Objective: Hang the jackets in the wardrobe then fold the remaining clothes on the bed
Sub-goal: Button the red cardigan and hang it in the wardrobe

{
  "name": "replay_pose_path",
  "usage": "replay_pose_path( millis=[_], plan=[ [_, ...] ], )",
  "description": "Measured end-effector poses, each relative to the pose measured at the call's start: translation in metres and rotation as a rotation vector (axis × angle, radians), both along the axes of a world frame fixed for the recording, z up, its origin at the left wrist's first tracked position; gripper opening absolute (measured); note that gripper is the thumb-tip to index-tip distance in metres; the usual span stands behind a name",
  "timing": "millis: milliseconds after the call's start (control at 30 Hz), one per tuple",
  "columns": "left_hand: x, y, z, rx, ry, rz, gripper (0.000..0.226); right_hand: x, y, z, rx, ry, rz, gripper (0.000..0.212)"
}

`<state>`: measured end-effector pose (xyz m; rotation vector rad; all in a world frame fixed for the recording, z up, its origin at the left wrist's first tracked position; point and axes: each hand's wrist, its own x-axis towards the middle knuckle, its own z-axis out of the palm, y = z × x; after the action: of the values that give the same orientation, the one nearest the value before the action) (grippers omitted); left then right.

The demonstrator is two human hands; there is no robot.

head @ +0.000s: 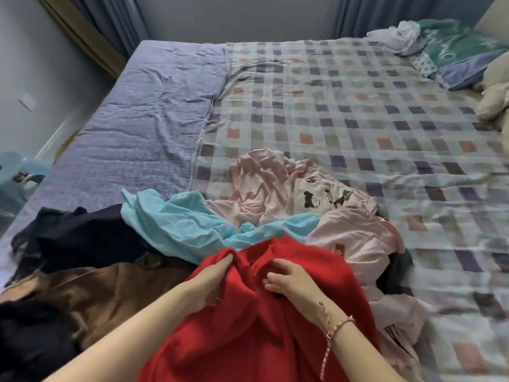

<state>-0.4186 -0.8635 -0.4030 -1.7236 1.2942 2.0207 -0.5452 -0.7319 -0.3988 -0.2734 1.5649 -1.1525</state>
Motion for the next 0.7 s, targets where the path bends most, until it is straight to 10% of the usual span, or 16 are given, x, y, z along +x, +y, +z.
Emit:
replay_pose_path(
  millis=[334, 501, 701],
  plan=[
    [0.016, -0.02, 0.024, 0.193, 0.281, -0.215, 0.028, -0.006, -0.046, -0.007, 0.353, 0.152, -0.067, 0.03],
    [0.042, -0.004, 0.021, 0.101, 0.06, -0.37, 0.028, -0.023, -0.065, -0.004, 0.587, 0.917, 0.375, 0.026],
    [0.046, 0.0, 0.03, 0.109, 0.156, -0.215, 0.036, -0.004, -0.067, -0.041, 0.588, 1.182, 0.581, 0.027]
  ],
)
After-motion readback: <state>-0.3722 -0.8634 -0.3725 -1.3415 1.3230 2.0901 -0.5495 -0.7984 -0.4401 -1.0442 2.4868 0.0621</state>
